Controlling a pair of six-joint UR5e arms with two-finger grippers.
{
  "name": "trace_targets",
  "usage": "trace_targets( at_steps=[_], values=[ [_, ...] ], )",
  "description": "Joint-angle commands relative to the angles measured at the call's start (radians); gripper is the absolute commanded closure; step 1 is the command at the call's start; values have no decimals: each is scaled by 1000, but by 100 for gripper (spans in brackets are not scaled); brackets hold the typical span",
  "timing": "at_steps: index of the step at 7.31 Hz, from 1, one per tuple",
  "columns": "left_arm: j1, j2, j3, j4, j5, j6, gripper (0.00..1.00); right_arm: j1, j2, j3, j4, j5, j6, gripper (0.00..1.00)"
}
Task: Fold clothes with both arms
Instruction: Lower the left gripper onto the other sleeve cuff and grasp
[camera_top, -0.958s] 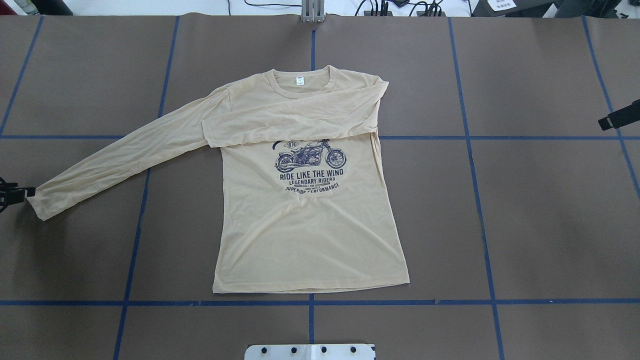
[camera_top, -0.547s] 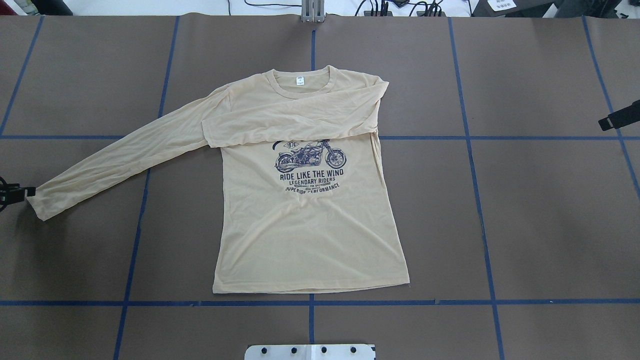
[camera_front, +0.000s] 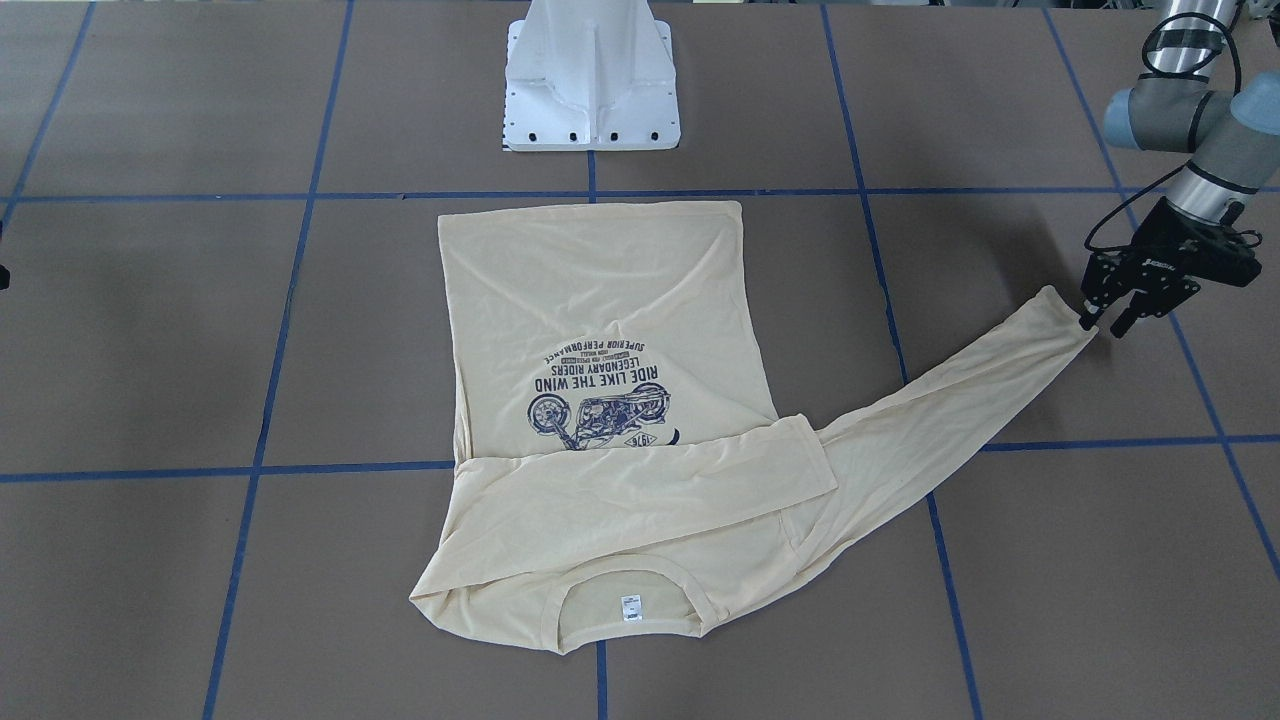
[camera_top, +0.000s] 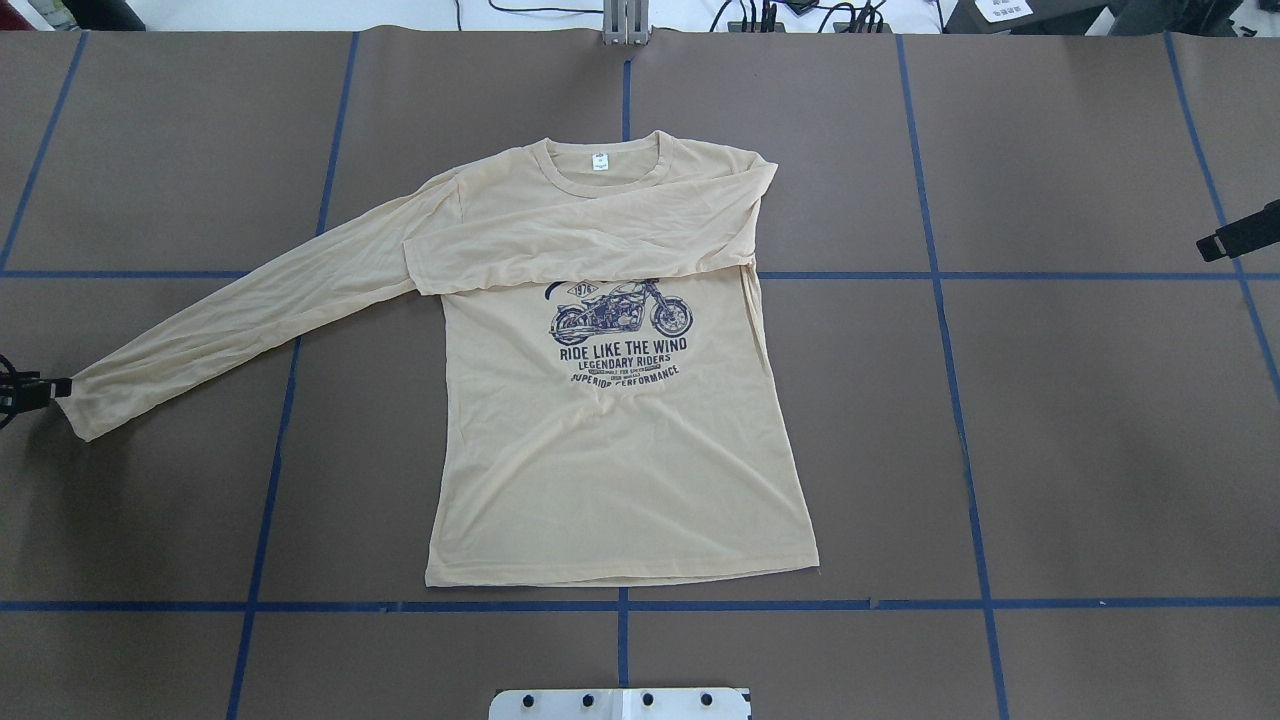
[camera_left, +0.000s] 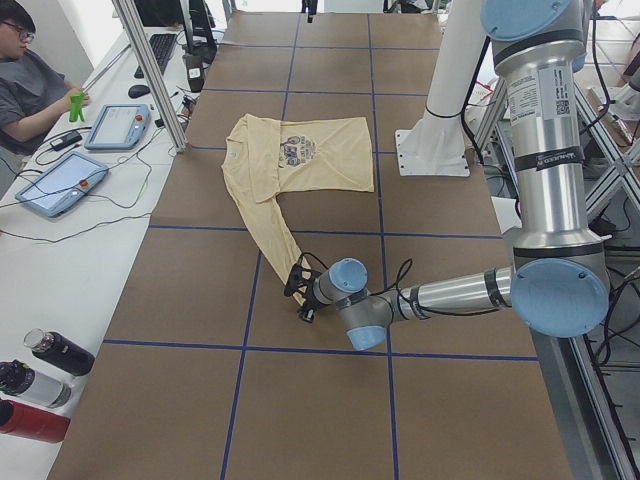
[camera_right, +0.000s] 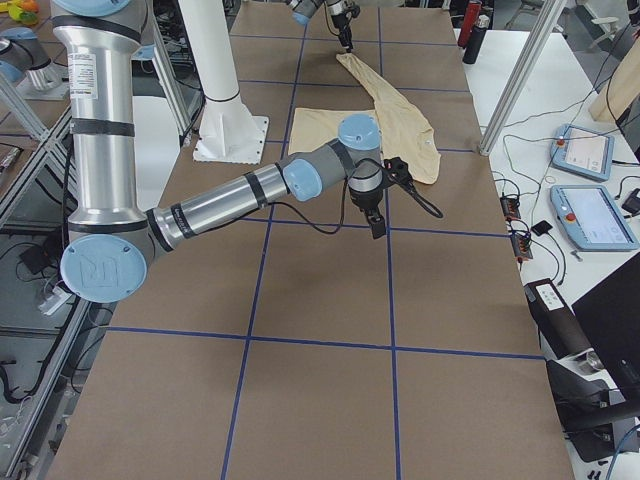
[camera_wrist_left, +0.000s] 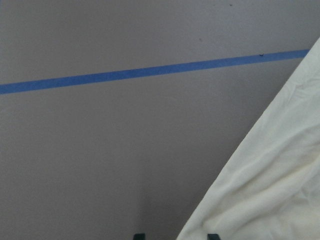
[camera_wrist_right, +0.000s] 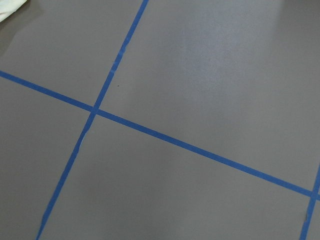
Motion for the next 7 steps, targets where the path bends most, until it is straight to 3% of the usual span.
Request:
trace_targets(
  at_steps=[1, 3, 5, 7],
  values=[
    [16, 0, 1, 0, 0, 1, 49, 0, -1, 0, 0, 0, 0, 0],
    [23, 0, 1, 0, 0, 0, 49, 0, -1, 0, 0, -1, 0, 0],
    [23, 0, 1, -2, 0, 5, 69, 0, -2, 0, 0, -1, 0, 0],
    [23, 0, 2, 0, 0, 8, 69, 0, -2, 0, 0, 0, 0, 0]
  ],
)
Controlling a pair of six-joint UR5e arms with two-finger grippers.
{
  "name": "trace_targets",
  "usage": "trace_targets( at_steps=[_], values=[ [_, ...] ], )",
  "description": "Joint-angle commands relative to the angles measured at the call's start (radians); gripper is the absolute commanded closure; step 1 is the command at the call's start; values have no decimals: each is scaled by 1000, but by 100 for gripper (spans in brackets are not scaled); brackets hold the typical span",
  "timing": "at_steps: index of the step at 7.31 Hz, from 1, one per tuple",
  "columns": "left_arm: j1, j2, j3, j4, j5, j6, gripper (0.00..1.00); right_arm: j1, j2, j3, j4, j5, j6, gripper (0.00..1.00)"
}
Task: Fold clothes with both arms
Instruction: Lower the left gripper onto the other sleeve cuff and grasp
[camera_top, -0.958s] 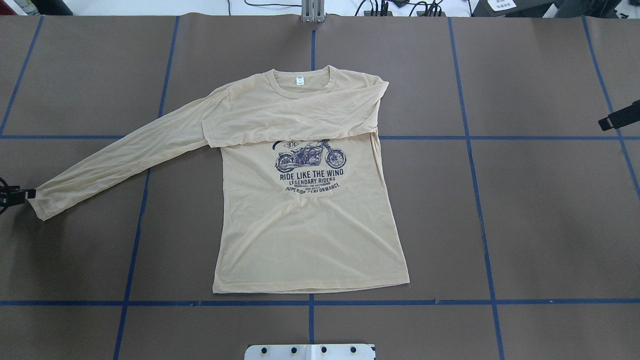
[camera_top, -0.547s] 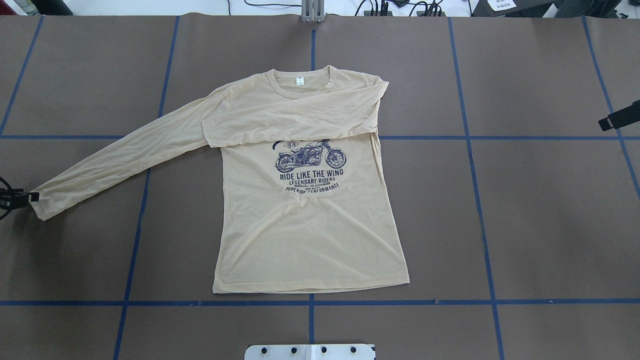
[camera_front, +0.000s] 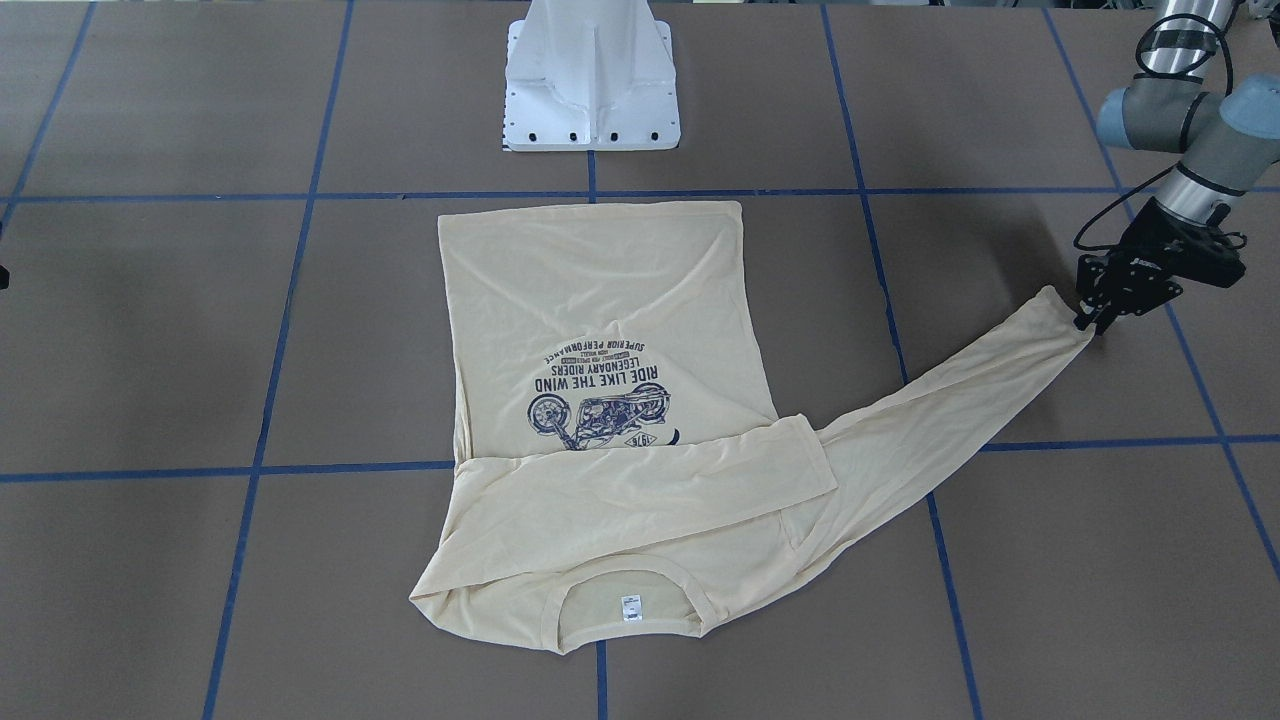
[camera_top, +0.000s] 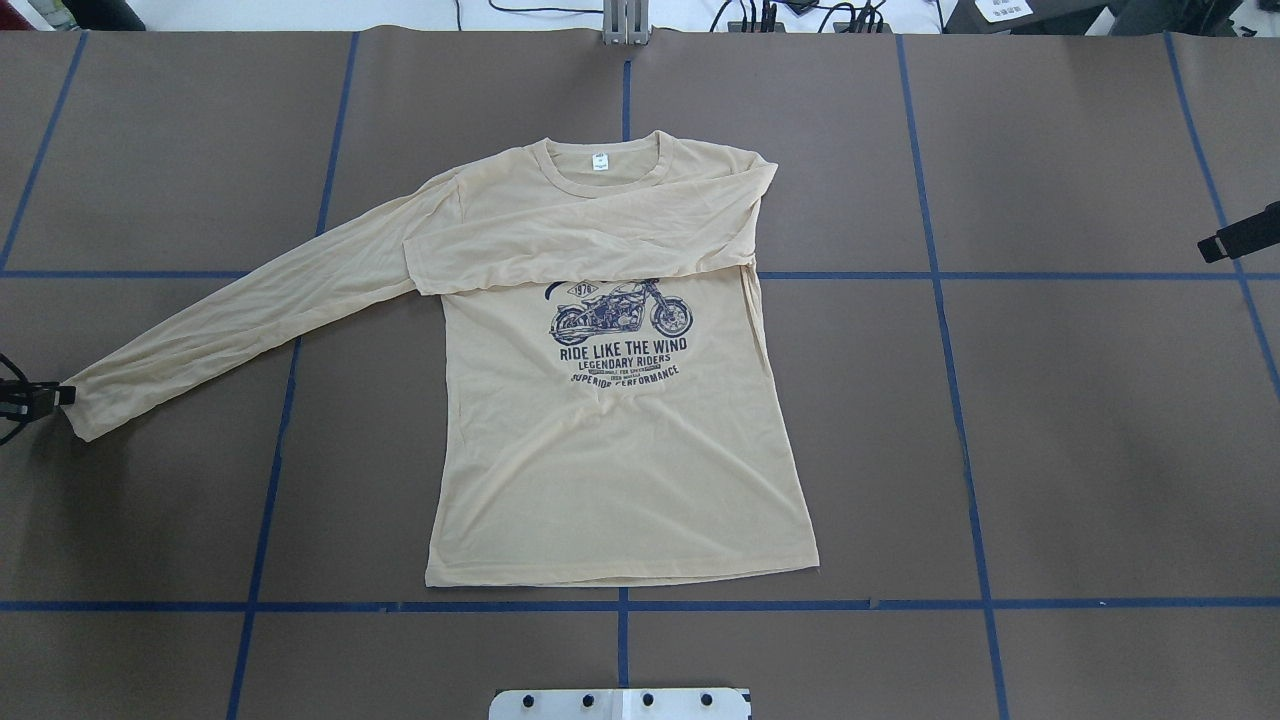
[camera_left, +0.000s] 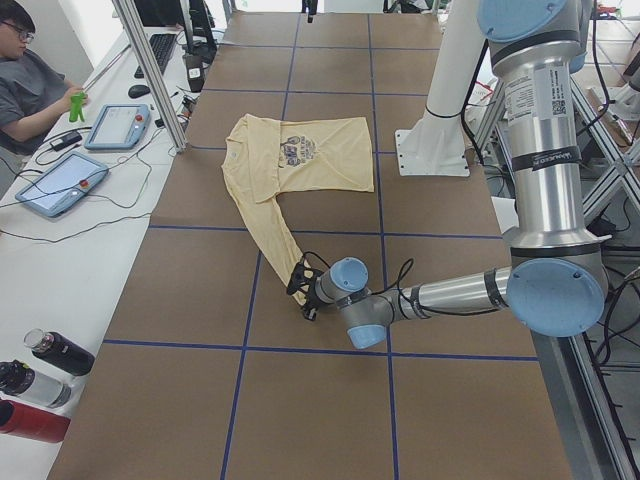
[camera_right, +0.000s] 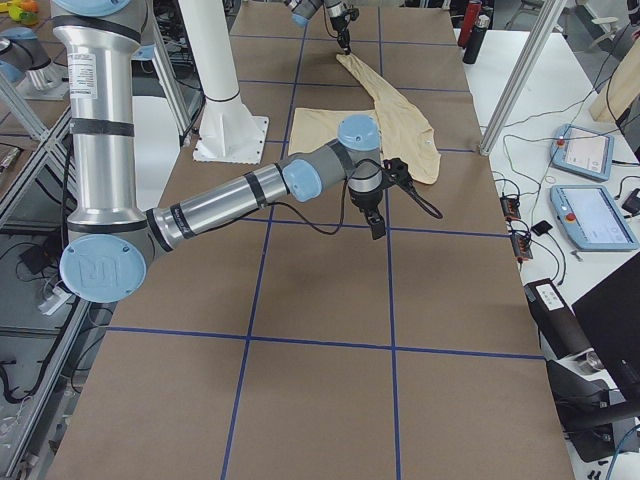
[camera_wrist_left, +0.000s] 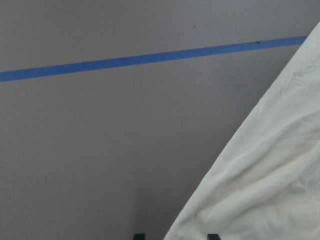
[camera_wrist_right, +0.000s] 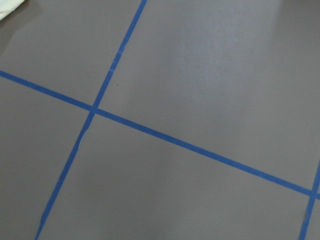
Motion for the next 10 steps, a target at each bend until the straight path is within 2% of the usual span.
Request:
trace_targets(
  at_steps=[1, 2, 3, 5, 7, 8, 9, 10],
  values=[
    [0, 0, 1, -1, 2, 2, 69, 0, 0, 0, 0, 1, 0, 0],
    [0, 2, 0, -3, 0, 2, 91, 0, 0, 0, 0, 1, 0, 0],
    [0, 2, 0, -7, 0, 3, 100, 0, 0, 2, 0, 3, 0, 0],
    [-3, 2, -13, -6, -38, 5, 100, 0, 0, 0, 3, 6, 2, 0],
    [-32, -5, -65, 16, -148, 5, 100, 0, 0, -2, 3, 6, 3, 0],
    [-49, -35, -82, 84, -170, 6, 100, 0, 0, -3, 3, 6, 5, 0],
    [-61, -94, -139, 212, -176, 6, 100, 0, 0, -5, 3, 7, 6, 0],
    [-78, -162, -234, 410, -175, 6, 100, 0, 0, -5, 3, 7, 11, 0]
  ],
)
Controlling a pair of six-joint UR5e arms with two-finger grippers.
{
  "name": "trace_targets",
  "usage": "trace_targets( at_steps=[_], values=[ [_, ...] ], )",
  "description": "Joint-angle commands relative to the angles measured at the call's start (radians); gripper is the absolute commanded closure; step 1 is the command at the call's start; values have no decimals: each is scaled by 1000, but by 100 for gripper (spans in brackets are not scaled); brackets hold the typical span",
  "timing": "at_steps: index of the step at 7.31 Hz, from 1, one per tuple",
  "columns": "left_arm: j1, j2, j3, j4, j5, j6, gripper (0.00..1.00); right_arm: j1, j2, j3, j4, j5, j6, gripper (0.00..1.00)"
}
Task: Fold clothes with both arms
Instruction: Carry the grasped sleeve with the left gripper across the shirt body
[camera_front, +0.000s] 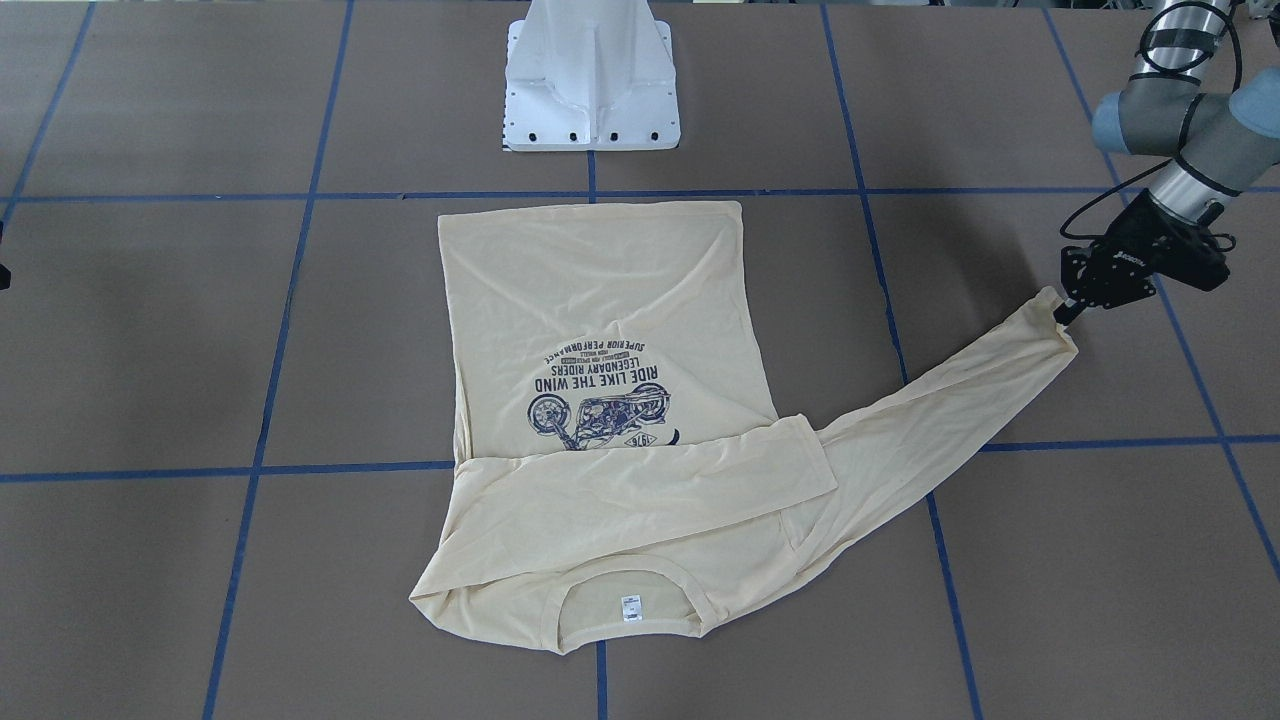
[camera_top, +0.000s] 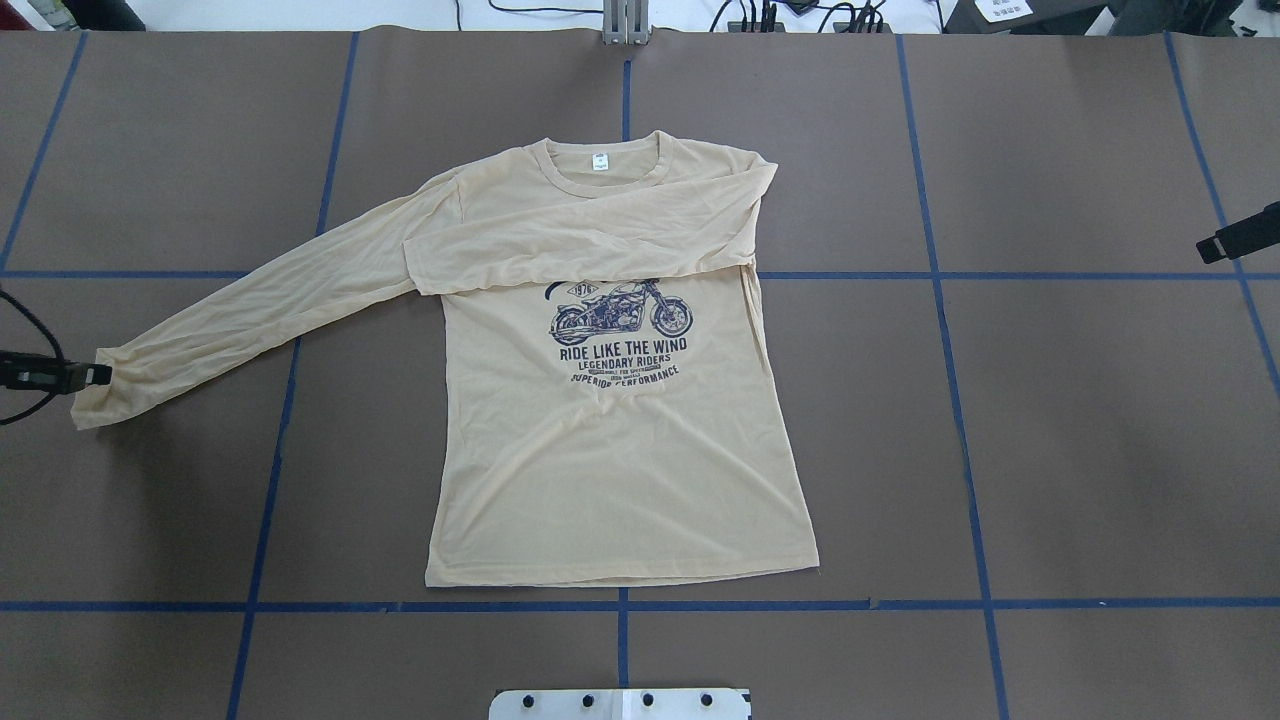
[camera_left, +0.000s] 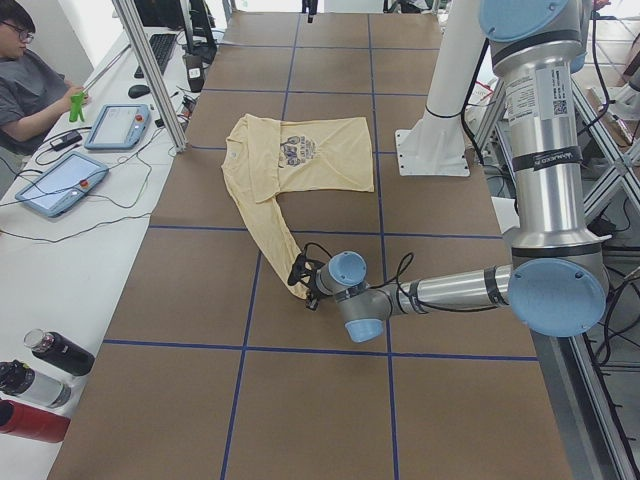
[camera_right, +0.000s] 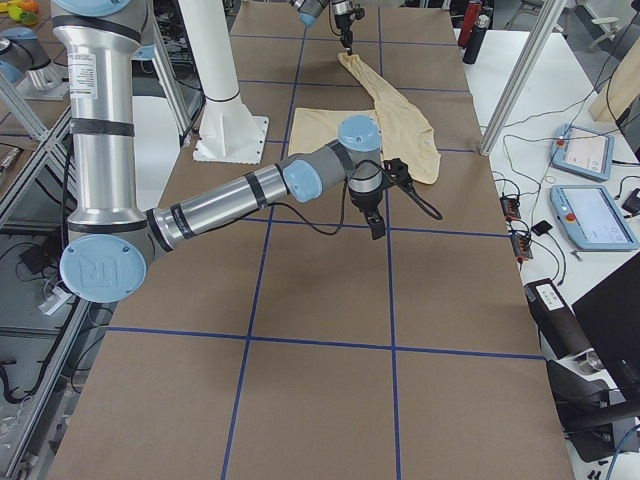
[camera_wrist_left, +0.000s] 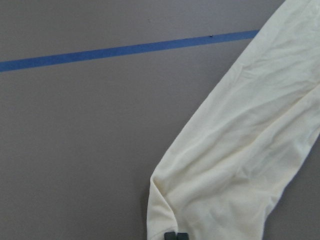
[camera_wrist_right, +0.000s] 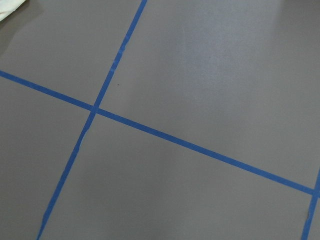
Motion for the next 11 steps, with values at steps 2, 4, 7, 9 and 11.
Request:
trace_targets(
  at_steps=[2, 4, 7, 9, 11],
  values=[
    [-31, -268, -248, 593, 0, 0, 100, 0, 0, -5, 0, -1, 7, 0],
    [-25, -529, -289, 937, 9, -12, 100, 0, 0, -7, 0, -1, 10, 0],
    [15, -755, -269, 1124, 9, -122, 100, 0, 2, -15, 2, -1, 10, 0],
    [81, -939, -136, 1124, 29, -245, 100, 0, 3, -18, 0, -1, 10, 0],
    [130, -1111, 56, 1119, 62, -288, 100, 0, 3, -22, 2, -1, 10, 0]
  ],
)
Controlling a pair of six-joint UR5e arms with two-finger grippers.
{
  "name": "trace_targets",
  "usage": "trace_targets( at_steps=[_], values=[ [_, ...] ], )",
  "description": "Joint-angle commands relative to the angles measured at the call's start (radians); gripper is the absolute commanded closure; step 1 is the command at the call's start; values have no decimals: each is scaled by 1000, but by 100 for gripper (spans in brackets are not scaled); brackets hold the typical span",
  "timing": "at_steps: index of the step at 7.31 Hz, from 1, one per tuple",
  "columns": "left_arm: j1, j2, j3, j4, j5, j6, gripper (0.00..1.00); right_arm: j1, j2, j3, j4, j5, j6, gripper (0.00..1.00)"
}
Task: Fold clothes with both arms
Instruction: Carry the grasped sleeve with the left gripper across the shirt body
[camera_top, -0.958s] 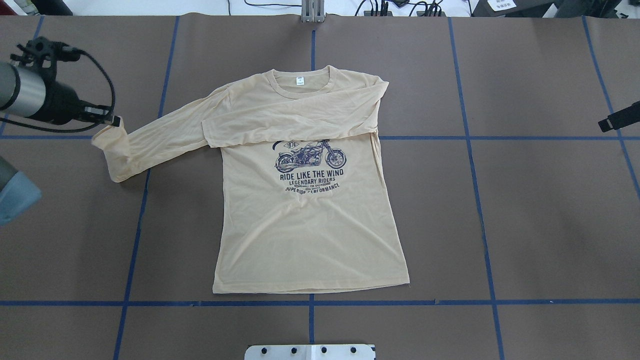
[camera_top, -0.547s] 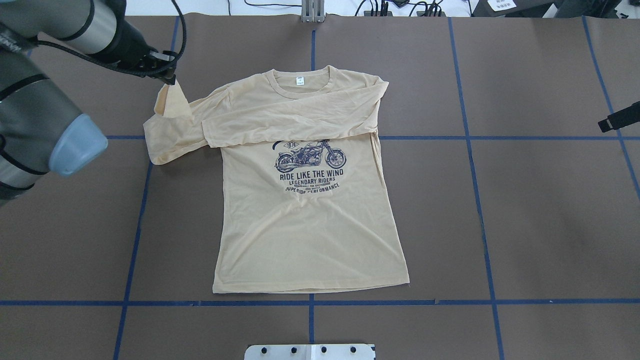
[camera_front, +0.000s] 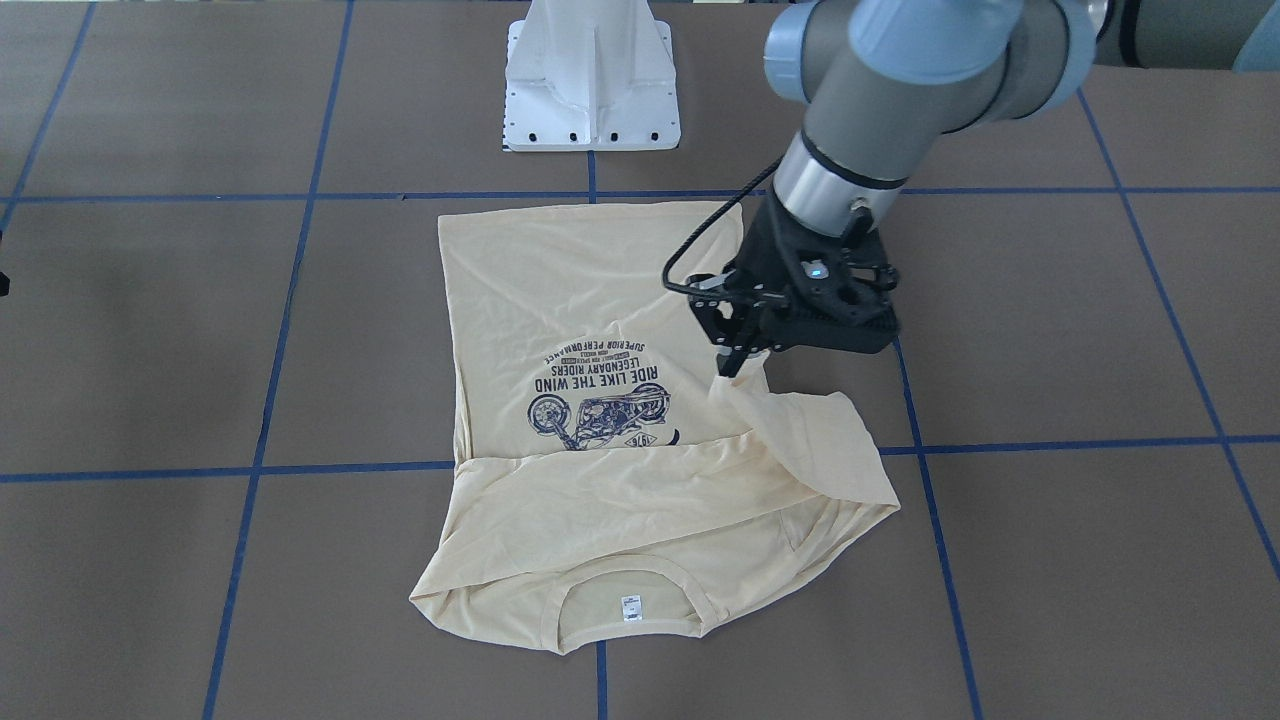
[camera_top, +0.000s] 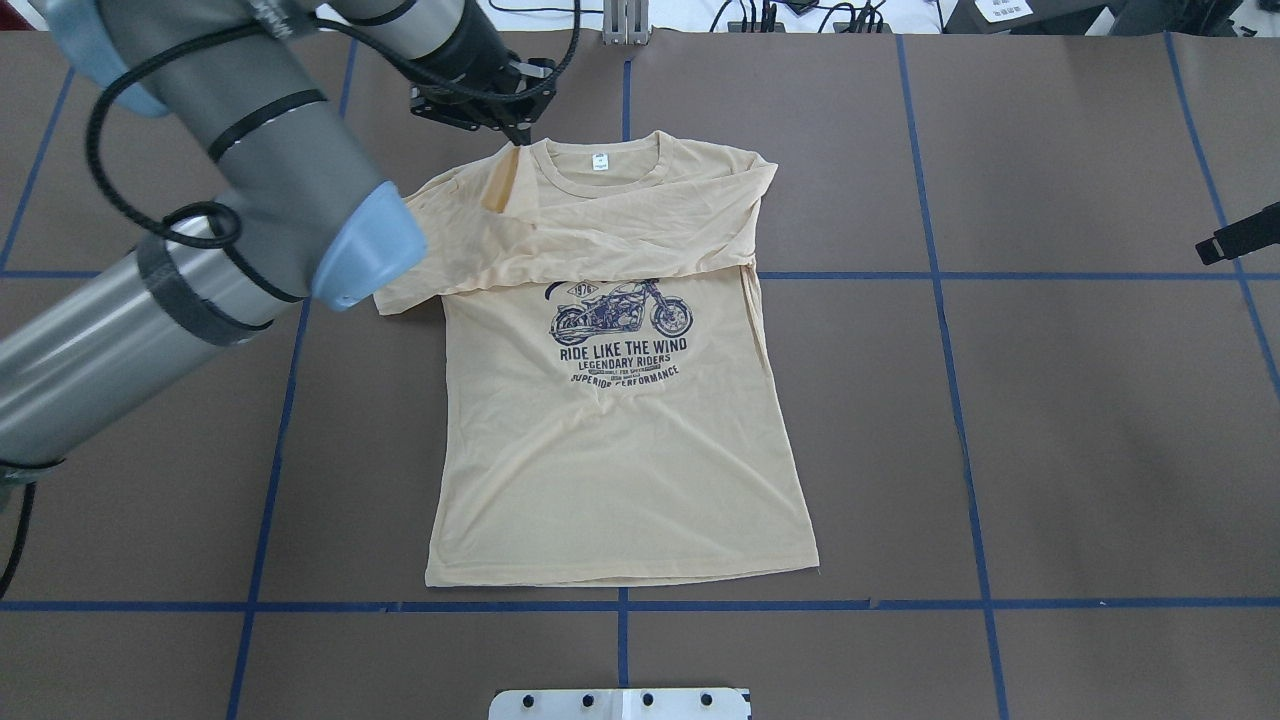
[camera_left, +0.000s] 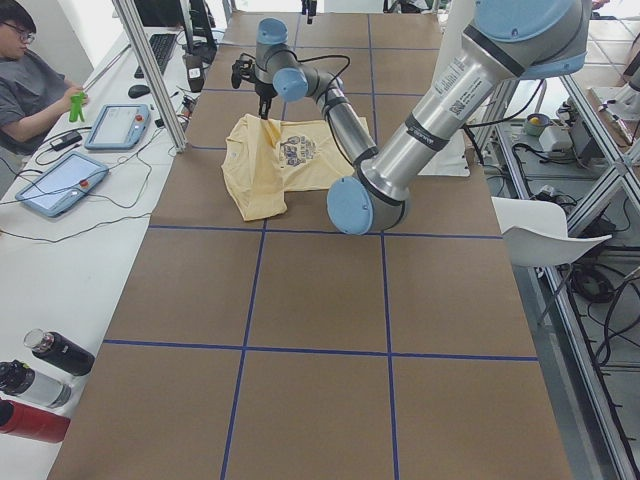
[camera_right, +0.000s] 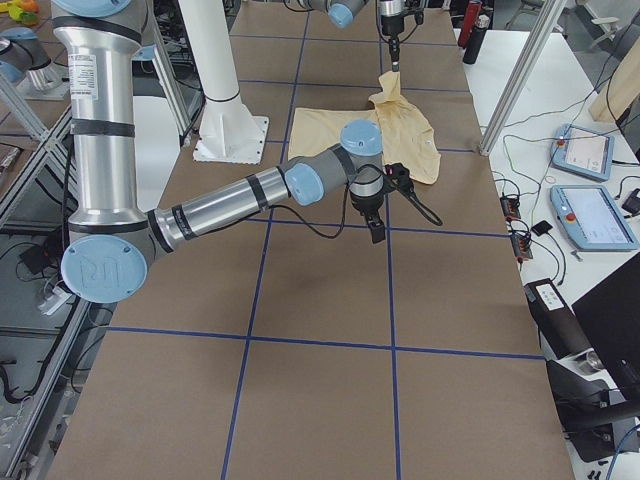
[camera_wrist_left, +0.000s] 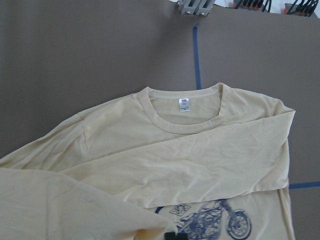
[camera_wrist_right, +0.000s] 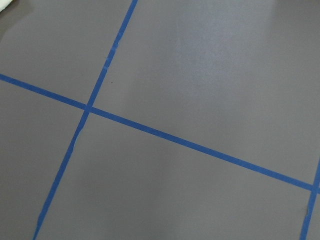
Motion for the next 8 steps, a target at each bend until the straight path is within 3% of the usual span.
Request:
trace_targets(
  at_steps=[1, 3, 5, 6, 8],
  values=[
    [66, -185, 212, -10, 56, -78, 100, 0, 0, -3, 0, 0, -1, 0],
    [110, -264, 358, -78, 73, -130, 100, 0, 0, -5, 0, 0, -1, 0],
    [167, -357, 608, -279, 164, -242, 100, 0, 0, -9, 1, 0, -1, 0],
    [182, -378, 654, -315, 168, -288, 100, 0, 2, -9, 1, 0, -1, 0],
    [213, -433, 803, -478, 285, -371, 100, 0, 2, -11, 0, 0, 1, 0]
  ],
)
